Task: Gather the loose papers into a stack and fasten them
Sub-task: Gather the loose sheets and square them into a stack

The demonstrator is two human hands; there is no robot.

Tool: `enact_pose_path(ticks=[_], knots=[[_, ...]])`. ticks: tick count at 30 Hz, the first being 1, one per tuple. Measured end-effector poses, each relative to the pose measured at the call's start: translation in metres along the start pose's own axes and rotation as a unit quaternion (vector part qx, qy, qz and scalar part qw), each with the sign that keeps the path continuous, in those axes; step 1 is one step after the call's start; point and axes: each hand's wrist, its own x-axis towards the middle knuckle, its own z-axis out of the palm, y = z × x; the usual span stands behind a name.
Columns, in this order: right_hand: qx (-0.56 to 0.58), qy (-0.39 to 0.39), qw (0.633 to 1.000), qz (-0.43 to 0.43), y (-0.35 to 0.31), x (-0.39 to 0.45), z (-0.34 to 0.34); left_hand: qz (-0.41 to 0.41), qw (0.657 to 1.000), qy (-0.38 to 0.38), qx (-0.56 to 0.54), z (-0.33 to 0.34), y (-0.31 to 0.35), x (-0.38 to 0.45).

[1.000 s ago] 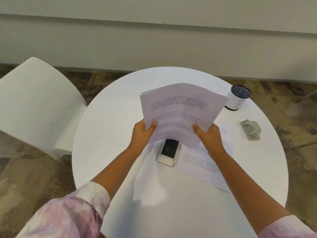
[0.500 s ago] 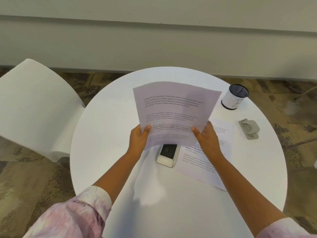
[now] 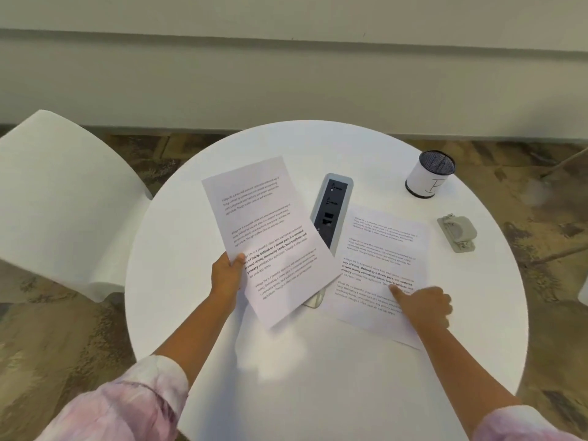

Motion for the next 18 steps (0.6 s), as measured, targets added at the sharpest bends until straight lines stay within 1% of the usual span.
enact_pose_path(ticks=[7, 10, 14, 16, 18], knots=[[-0.015, 0.002, 1.0, 0.007, -0.009, 0.001, 0.005, -0.031, 0.999, -0.016, 0.019, 0.0, -0.01, -0.001], [0.009, -0.014, 1.0, 0.001, -0.011, 0.004, 0.005, -0.043, 0.999, -0.022, 0.023, 0.0, -0.012, -0.002], [0.124, -0.014, 0.99, -0.061, -0.012, 0.0, 0.002, -0.048, 0.996, -0.044, 0.055, 0.0, -0.016, -0.005], [0.141, 0.01, 0.985, -0.098, -0.018, -0.006, -0.004, -0.043, 0.995, -0.05, 0.079, 0.0, -0.017, -0.006], [0.134, 0.038, 0.979, -0.149, -0.028, -0.012, -0.013, -0.05, 0.994, -0.046, 0.083, 0.001, -0.017, -0.005]])
